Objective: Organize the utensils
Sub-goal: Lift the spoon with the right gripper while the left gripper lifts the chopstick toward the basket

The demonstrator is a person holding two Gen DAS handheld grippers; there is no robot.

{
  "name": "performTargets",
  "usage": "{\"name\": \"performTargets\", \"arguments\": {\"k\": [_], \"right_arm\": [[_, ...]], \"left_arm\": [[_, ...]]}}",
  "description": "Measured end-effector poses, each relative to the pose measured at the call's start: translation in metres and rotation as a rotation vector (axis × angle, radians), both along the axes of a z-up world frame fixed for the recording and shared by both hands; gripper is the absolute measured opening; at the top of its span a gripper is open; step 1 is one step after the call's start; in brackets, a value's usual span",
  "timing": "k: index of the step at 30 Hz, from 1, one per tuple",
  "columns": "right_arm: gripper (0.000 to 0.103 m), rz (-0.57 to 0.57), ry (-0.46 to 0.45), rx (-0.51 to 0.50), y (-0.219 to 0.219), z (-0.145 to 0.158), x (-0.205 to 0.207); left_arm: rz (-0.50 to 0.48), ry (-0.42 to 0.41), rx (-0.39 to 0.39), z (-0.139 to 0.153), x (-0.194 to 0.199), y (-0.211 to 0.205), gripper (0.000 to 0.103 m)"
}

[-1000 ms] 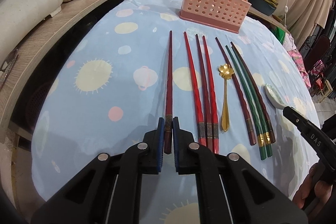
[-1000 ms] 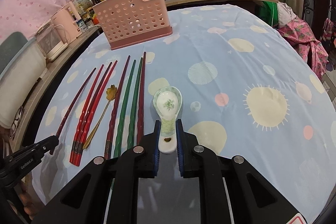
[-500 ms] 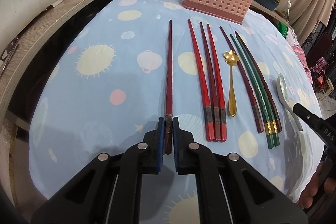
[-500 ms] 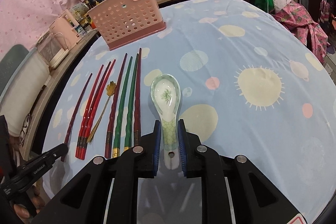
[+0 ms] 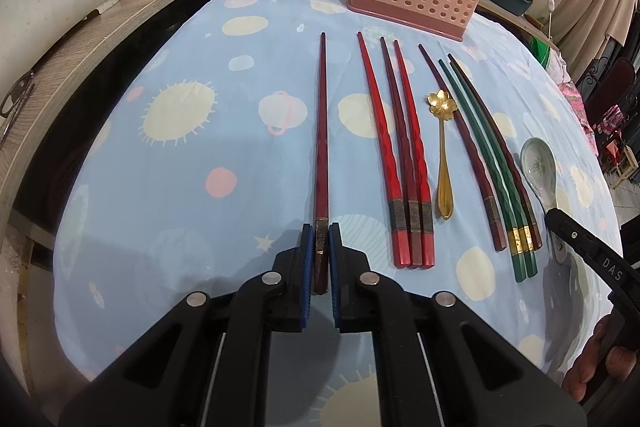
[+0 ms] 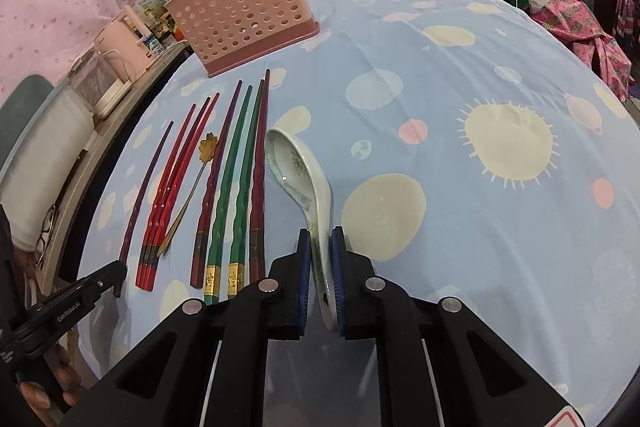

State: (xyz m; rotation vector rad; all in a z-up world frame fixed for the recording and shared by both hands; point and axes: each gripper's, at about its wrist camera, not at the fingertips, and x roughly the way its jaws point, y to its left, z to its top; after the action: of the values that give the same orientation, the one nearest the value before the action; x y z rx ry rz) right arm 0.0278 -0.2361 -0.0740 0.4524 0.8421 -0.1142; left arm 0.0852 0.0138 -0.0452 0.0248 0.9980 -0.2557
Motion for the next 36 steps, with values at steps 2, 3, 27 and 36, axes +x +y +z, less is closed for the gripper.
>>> {"name": "performTargets", "arguments": {"k": [2, 3, 27, 36], "right_arm": [[0.010, 0.003, 0.000, -0.005, 0.001, 0.000, -0.001], [0.009, 0.004, 0.000, -0.008, 0.001, 0.000, -0.001], [0.006, -0.007, -0.185, -0.163, -0.018, 0.105, 0.024], [0.006, -0.002, -0.276, -0.177, -0.037, 0.152, 0.084]], "left_arm": [[-0.001, 0.000, -0.004, 0.000, 0.000, 0.000, 0.007], [-0.002, 0.000, -0.007, 0.000, -0.001, 0.000, 0.007], [0.018, -0.291, -0.163, 0.137, 0.038, 0.018, 0.007], [0.017, -0.434, -0.200, 0.211, 0.091, 0.005, 0.007]]}}
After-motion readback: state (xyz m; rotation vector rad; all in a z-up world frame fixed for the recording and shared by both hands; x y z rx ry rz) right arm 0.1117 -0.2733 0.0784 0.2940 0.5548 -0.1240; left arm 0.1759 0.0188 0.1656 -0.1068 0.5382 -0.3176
